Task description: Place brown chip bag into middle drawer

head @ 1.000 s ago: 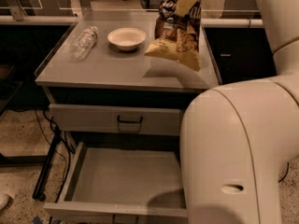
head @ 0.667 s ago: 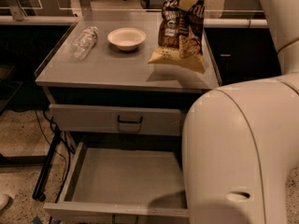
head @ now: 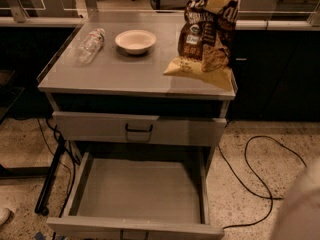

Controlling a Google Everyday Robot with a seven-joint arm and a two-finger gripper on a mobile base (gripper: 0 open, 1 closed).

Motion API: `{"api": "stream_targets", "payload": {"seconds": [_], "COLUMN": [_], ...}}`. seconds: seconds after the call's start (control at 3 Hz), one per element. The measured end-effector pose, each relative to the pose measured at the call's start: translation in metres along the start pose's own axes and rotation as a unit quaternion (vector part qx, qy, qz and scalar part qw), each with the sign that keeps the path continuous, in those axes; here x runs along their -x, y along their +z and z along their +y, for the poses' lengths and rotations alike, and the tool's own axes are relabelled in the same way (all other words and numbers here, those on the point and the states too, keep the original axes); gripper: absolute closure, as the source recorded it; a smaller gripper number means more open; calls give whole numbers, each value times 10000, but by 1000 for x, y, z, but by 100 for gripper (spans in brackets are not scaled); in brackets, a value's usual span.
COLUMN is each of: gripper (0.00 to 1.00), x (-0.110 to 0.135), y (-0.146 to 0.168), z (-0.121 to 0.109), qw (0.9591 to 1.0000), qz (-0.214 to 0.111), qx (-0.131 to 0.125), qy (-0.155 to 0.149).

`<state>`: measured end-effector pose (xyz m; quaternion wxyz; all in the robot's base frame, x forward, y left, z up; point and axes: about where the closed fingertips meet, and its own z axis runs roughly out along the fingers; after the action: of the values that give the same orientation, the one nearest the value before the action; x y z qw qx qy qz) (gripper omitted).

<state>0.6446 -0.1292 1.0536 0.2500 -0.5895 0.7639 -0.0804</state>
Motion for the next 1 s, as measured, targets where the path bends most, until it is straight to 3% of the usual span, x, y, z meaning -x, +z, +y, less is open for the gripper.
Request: {"api": "stream_targets", "payload": {"seconds": [0.33,0.67,1.0], "gripper": [100,100,100], "x": [-11,-15,-14], "y": [-12,-1,-12], "z": [38,50,52], "qw": [9999,9996,9999], "qz": [32,121,95], "qx": [89,226,98], "qy": [108,76,52]}}
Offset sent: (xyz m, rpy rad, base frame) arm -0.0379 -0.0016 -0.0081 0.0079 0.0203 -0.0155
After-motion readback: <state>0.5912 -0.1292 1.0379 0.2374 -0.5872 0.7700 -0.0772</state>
